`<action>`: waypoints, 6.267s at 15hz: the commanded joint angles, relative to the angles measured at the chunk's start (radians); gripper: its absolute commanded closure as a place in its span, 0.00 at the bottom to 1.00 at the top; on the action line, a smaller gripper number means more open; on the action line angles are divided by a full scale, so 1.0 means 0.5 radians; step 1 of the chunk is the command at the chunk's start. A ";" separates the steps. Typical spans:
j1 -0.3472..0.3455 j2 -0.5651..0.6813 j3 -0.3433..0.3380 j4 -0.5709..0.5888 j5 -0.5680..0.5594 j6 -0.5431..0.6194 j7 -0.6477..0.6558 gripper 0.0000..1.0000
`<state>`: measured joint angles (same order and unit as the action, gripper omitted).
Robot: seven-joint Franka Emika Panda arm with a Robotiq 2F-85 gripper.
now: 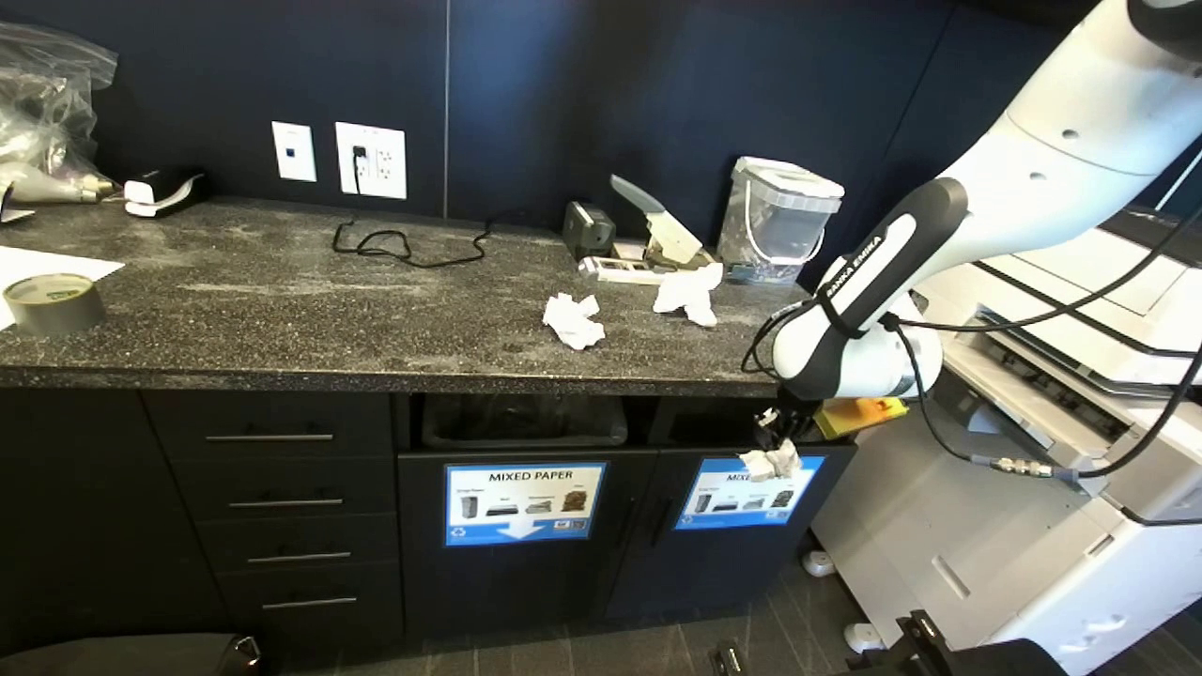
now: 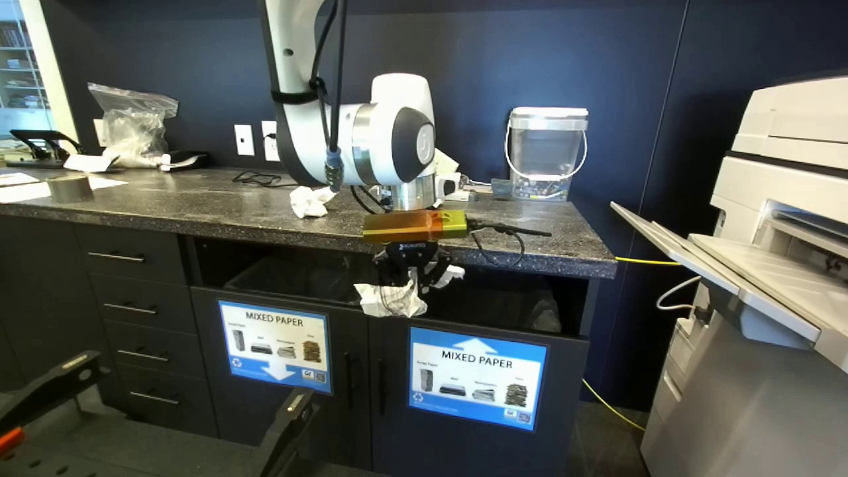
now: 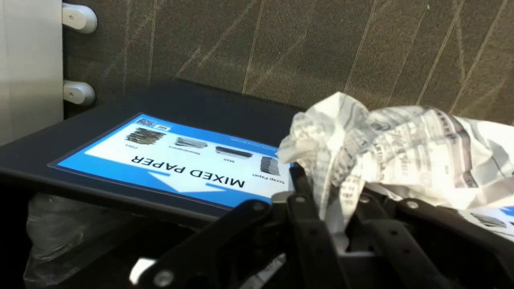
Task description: Pick up the papers on the counter and throw them in the bin
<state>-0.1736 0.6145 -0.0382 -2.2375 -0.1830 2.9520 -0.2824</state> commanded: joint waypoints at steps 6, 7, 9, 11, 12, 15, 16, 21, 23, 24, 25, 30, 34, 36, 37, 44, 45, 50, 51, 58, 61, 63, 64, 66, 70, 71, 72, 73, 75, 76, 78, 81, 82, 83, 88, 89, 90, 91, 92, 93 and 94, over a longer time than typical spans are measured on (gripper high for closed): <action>-0.049 0.258 0.034 -0.111 0.112 0.983 0.252 0.86; -0.017 0.316 0.013 -0.097 0.128 1.093 0.284 0.86; -0.065 0.414 0.045 -0.055 0.131 1.270 0.350 0.86; -0.051 0.521 0.033 -0.012 0.161 1.425 0.420 0.86; -0.057 0.563 0.032 0.011 0.184 1.473 0.463 0.86; -0.048 0.708 0.025 0.113 0.275 1.634 0.563 0.86; -0.010 0.769 0.008 0.161 0.323 1.688 0.575 0.86; -0.030 0.949 0.018 0.407 0.336 1.766 0.641 0.86; -0.006 1.020 0.009 0.498 0.350 1.811 0.643 0.86; -0.021 1.034 0.014 0.537 0.337 1.813 0.652 0.86; -0.016 1.065 0.013 0.578 0.340 1.834 0.652 0.86; -0.009 1.200 0.021 0.773 0.348 1.892 0.667 0.86; 0.005 1.322 0.025 0.962 0.404 1.870 0.692 0.87; 0.066 1.397 0.000 1.056 0.542 1.858 0.686 0.87; 0.077 1.421 -0.005 1.103 0.606 1.841 0.693 0.86; 0.153 1.591 -0.011 1.369 0.887 1.836 0.712 0.86; 0.168 1.618 -0.014 1.403 0.912 1.845 0.706 0.86; 0.151 1.646 -0.011 1.476 0.952 1.853 0.713 0.88; 0.163 1.657 -0.010 1.485 0.963 1.852 0.708 0.88; 0.174 1.662 -0.012 1.492 0.956 1.852 0.694 0.31; 0.174 1.643 -0.014 1.467 0.952 1.867 0.692 0.09; 0.156 1.615 -0.005 1.435 0.901 1.892 0.700 0.00; 0.132 1.604 0.016 1.416 0.821 1.926 0.718 0.00; 0.097 1.543 0.039 1.351 0.703 1.944 0.734 0.00; 0.048 1.301 0.061 1.073 0.449 1.677 0.724 0.01; 0.028 1.215 0.061 0.985 0.367 1.561 0.712 0.00; 0.008 1.137 0.059 0.910 0.302 1.443 0.697 0.00; 0.014 1.067 0.053 0.837 0.280 1.331 0.678 0.00; -0.016 0.914 0.062 0.714 0.200 1.067 0.643 0.00; 0.009 0.844 0.047 0.659 0.204 0.937 0.620 0.00; -0.017 0.664 0.071 0.553 0.141 0.645 0.542 0.00; -0.003 0.394 0.056 0.448 0.117 0.251 0.422 0.00; -0.001 0.299 0.056 0.425 0.109 0.121 0.366 0.00; -0.008 0.218 0.063 0.419 0.102 -0.003 0.305 0.00; -0.150 -0.087 0.148 0.569 0.156 -0.585 -0.108 0.00; -0.143 -0.101 0.148 0.611 0.172 -0.647 -0.142 0.00; -0.192 -0.114 0.175 0.658 0.220 -0.654 -0.212 0.00; -0.234 -0.108 0.206 0.722 0.282 -0.671 -0.273 0.00; -0.224 -0.090 0.213 0.766 0.316 -0.650 -0.274 0.00; -0.250 -0.063 0.241 0.831 0.375 -0.646 -0.314 0.00; -0.282 -0.030 0.270 0.904 0.433 -0.656 -0.352 0.00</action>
<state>-0.2749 0.5619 0.0523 -1.8775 -0.0392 2.6424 -0.3935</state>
